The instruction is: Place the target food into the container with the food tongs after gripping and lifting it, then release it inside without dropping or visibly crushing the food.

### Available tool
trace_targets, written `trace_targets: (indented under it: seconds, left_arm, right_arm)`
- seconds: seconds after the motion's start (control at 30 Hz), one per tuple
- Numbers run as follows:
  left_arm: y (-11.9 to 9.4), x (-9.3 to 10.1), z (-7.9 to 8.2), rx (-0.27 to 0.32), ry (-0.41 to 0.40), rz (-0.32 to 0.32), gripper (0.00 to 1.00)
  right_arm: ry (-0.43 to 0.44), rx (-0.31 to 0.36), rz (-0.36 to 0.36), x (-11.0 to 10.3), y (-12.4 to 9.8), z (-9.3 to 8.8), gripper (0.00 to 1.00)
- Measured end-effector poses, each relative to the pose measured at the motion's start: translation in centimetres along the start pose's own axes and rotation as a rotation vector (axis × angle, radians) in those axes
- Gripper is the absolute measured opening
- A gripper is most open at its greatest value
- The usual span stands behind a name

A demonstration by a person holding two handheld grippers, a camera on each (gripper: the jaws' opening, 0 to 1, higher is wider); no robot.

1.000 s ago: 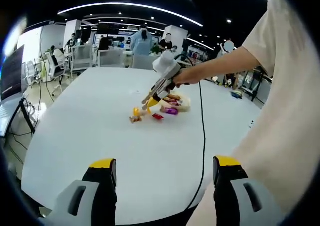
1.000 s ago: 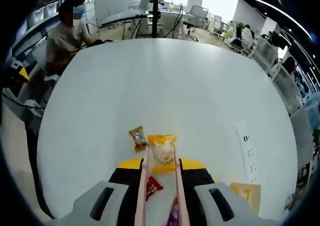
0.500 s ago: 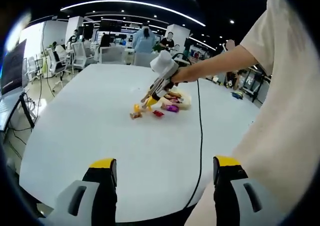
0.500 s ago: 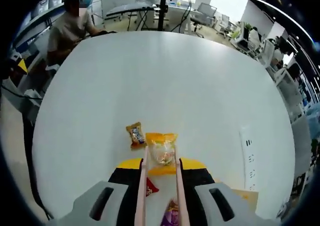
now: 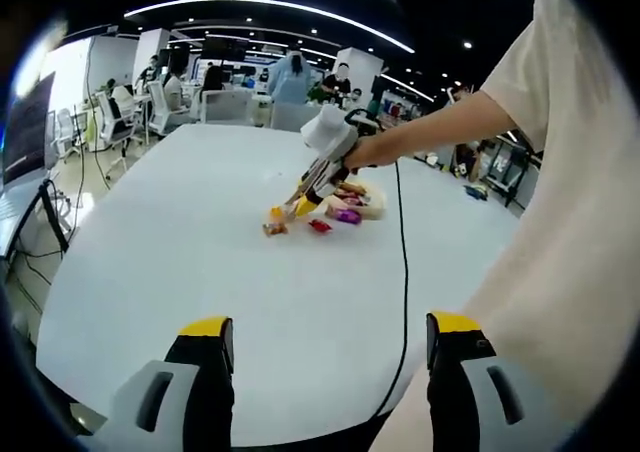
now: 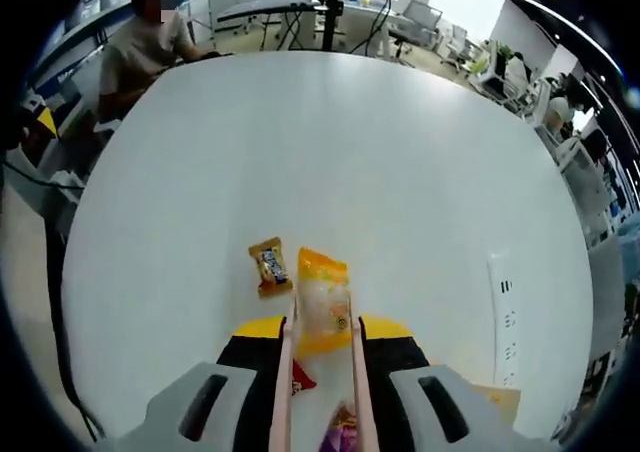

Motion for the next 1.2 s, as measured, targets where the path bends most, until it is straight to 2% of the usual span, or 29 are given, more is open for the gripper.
trace_targets:
  seconds: [0.57,0.9,1.2]
  left_arm:
    - [-0.05,-0.21,-0.25,0.0,-0.013,0.005,0.79]
    - [-0.12,-0.07,-0.12,0.005,-0.012,0.006,0.79]
    - [-0.27,-0.02,-0.21,0.003,-0.012,0.009,0.79]
  right_arm:
    - [0.026,0.005,0.0,0.02,0.44,0.18,0.26]
    - [0.067,0.006,0.003,-0.06,0.61,-0.18,0.23]
    - [0.116,0.034,0.017,-0.5,0.37,-0.19,0.22]
Point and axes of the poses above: the point that each gripper's makers call its tool centre point, and the gripper's own axes: y roughly forward along the fingers, x roughly to its right, z roughly out of its top, the point moved 5 cm from there along -y, roughly backward along the fingers, and after that the axes turned 9 degrees about -x, right-handed, at the moved point
